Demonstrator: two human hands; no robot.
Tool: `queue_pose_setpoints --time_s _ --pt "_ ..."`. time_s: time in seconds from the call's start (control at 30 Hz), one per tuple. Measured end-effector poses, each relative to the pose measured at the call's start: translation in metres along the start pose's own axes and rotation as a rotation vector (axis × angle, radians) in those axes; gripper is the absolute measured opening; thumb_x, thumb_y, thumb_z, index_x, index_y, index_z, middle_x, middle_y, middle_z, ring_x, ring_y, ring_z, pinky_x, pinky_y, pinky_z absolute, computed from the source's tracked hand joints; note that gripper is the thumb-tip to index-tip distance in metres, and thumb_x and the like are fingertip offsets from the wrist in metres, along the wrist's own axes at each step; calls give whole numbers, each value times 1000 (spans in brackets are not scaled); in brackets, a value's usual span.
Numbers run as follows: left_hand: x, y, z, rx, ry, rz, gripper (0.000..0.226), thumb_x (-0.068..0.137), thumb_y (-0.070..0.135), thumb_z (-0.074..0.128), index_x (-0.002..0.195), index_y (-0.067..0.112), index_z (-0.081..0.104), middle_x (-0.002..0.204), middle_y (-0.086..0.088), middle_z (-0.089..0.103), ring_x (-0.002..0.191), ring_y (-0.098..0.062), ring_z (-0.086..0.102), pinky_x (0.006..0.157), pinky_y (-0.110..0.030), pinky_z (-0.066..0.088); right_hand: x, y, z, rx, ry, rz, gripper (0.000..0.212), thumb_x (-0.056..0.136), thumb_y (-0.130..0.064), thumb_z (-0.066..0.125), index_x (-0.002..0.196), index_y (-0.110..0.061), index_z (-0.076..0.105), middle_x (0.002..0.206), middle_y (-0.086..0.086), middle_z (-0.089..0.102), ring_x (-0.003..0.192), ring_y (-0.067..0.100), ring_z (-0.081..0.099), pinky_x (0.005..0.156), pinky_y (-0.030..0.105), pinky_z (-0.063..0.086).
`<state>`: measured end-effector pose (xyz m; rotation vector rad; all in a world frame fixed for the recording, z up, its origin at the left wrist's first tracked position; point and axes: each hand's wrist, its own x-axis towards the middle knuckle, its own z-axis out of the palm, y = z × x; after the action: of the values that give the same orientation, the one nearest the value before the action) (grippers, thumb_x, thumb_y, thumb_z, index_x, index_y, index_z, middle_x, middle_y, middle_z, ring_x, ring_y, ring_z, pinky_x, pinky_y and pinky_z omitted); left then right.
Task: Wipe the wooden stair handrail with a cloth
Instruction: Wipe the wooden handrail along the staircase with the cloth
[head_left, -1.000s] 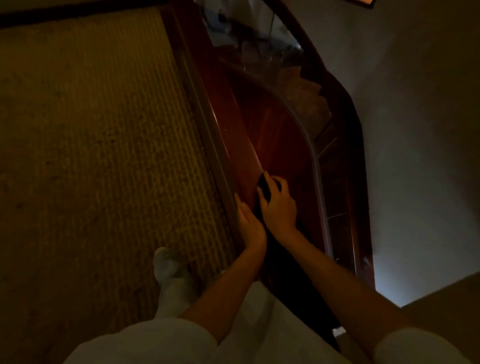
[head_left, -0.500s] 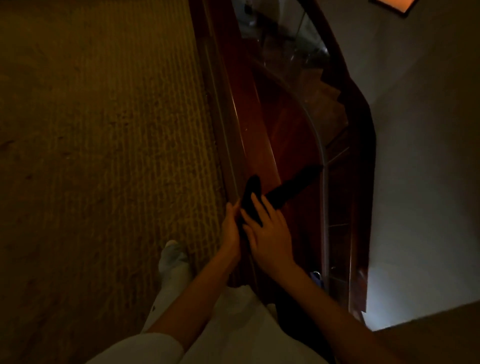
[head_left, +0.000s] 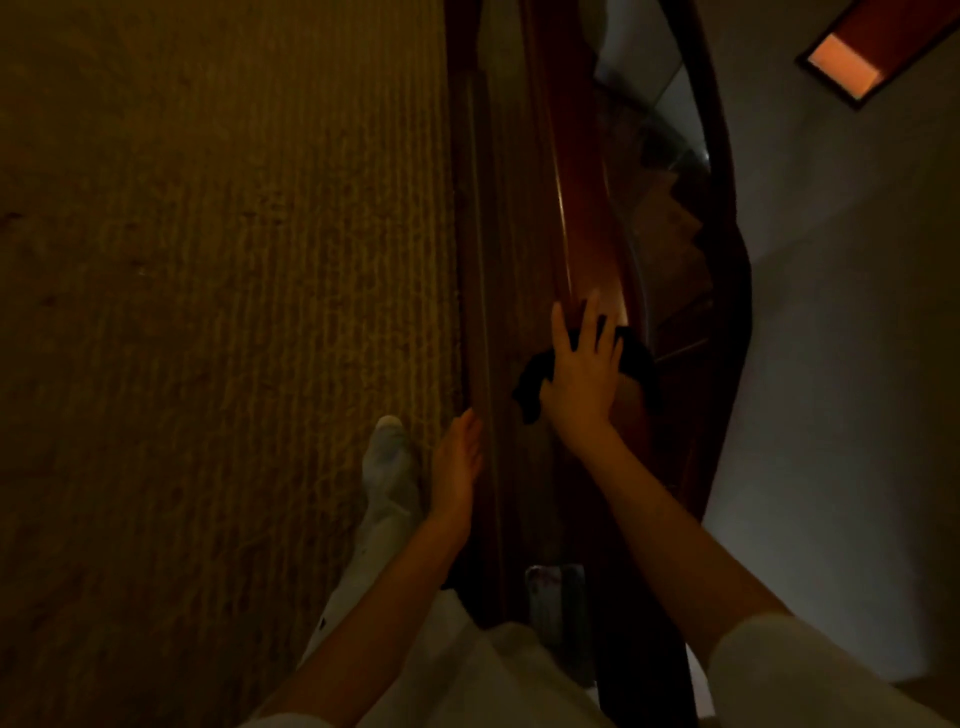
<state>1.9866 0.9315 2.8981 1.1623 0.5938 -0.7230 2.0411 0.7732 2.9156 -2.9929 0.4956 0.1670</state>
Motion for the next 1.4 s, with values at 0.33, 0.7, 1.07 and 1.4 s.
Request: queue_pose_setpoints --time_s 0.33,0.7,1.07,1.4 --pt "92 127 64 51 -24 98 42 106 22 33 147 12 37 148 -11 43 135 -21 42 98 -24 37 96 -17 -37 143 31 154 102 85 -34 72 156 -9 3 163 18 3 150 34 2 119 49 18" --pt "126 168 122 275 -49 66 43 105 18 38 148 10 36 151 -12 39 138 -24 39 111 -32 35 125 -30 -32 160 -72 378 98 92 -36 63 153 -3 -7 161 18 -10 149 32 -12 121 43 4" --pt "164 228 152 444 8 175 48 107 25 31 153 13 23 158 -7 28 143 -20 30 118 -31 22 241 19 -67 1000 -103 437 85 96 -42 58 157 -17 5 162 4 18 147 22 23 117 38 27" --pt "170 219 165 445 -16 98 50 106 24 33 154 14 19 159 -8 24 145 -21 28 119 -39 26 136 43 -47 1052 15 375 81 92 -40 59 145 -55 -1 163 -10 7 147 7 14 113 33 25"
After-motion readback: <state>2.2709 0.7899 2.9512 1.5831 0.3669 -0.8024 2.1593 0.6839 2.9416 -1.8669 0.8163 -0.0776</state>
